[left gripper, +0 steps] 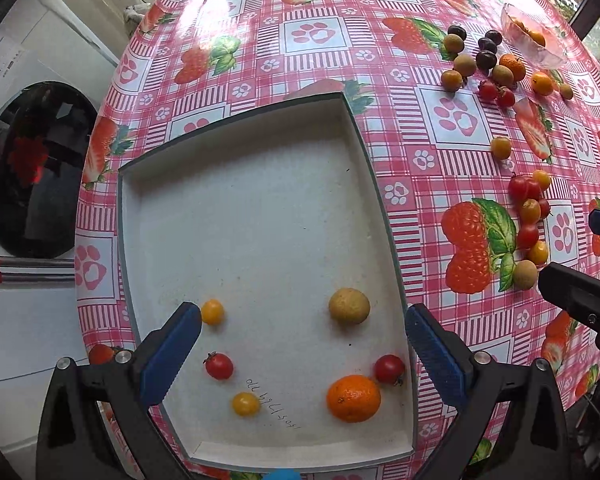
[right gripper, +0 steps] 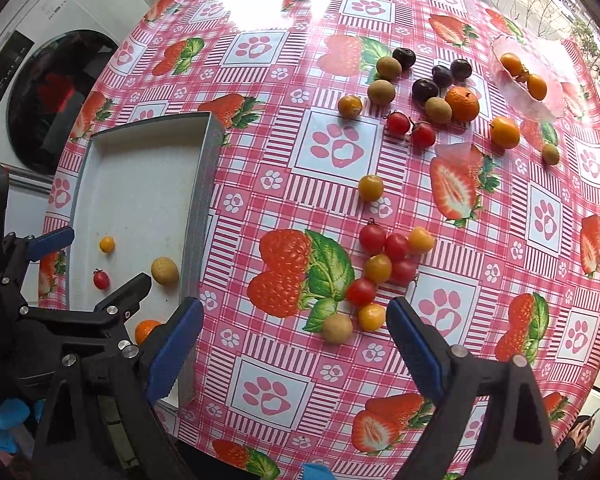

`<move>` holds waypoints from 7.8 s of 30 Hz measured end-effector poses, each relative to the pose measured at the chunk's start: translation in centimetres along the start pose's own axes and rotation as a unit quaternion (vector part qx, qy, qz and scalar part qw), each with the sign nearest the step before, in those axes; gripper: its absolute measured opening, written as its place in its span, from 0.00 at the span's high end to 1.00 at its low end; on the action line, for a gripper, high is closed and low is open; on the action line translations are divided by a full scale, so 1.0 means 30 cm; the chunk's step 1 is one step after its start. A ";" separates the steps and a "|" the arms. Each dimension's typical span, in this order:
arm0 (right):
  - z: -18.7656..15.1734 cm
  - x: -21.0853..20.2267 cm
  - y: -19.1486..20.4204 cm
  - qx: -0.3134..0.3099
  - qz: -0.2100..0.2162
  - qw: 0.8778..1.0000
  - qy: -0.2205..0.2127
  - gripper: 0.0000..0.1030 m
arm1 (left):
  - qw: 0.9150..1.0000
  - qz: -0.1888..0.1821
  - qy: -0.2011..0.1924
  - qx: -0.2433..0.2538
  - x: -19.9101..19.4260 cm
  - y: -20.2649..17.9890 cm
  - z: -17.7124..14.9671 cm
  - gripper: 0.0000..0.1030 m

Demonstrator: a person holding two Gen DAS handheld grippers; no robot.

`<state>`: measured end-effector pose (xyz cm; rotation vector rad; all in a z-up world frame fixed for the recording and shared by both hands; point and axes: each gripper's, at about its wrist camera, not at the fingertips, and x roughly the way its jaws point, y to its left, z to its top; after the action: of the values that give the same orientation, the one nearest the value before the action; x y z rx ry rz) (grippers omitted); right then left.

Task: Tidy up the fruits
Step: 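Withdraw both open tools from the tray back toward the fruit, then grasp a yellow cherry tomato with the left tool while the right tool grasps a red cherry tomato, then carry both cherry tomatoes into the white tray and open both tools, then withdraw both open tools from the tray back toward the cherry tomatoes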

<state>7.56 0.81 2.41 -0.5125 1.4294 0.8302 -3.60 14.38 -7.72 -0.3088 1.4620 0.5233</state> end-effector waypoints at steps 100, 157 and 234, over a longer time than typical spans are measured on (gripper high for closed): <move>-0.049 -0.046 -0.219 0.032 0.011 0.999 -0.029 0.79 | 0.991 -0.110 -0.082 -0.001 -0.128 -0.146 0.079 0.77; 0.186 0.272 0.442 -0.152 0.001 0.987 0.042 0.79 | 0.996 -0.016 -0.032 -0.082 0.164 0.322 0.049 0.77; -0.215 0.074 -0.254 0.125 -0.003 0.991 0.046 0.00 | 0.999 -0.031 -0.002 0.032 -0.010 -0.055 0.003 0.21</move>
<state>9.00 -8.42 -1.72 -0.3665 1.5905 0.6167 -2.69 12.96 -7.61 -0.3020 1.4573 0.4266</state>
